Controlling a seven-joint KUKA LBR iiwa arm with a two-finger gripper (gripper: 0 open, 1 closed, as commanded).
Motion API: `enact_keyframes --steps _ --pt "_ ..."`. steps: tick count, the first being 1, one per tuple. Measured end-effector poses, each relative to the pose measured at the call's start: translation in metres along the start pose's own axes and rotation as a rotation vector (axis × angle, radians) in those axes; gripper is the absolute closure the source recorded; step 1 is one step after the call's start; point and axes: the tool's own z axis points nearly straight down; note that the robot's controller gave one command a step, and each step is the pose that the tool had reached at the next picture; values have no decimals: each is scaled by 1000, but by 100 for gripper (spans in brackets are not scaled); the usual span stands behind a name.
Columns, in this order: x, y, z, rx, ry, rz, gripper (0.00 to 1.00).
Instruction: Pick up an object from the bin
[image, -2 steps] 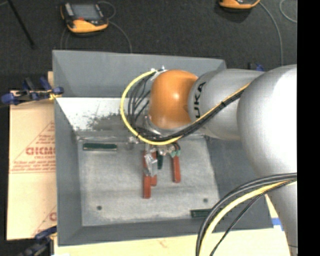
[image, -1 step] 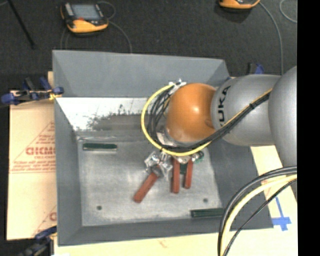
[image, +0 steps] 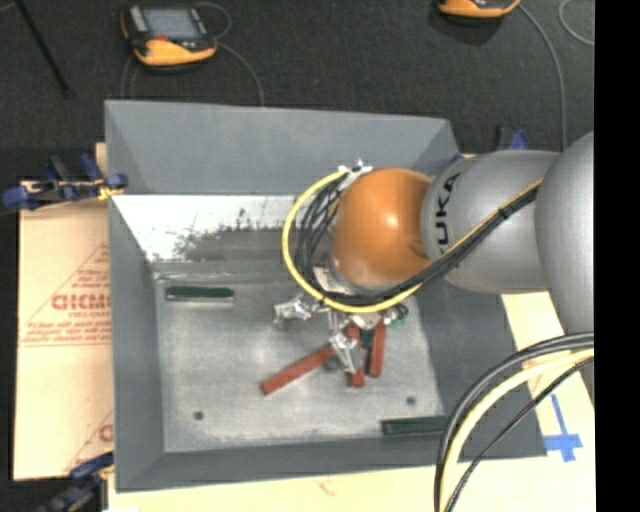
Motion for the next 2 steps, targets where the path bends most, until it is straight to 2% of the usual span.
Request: enact_keyframes --steps 1,2 --pt "-1 -1 -2 3 -4 3 100" --pt "0 0 0 1 0 4 0"
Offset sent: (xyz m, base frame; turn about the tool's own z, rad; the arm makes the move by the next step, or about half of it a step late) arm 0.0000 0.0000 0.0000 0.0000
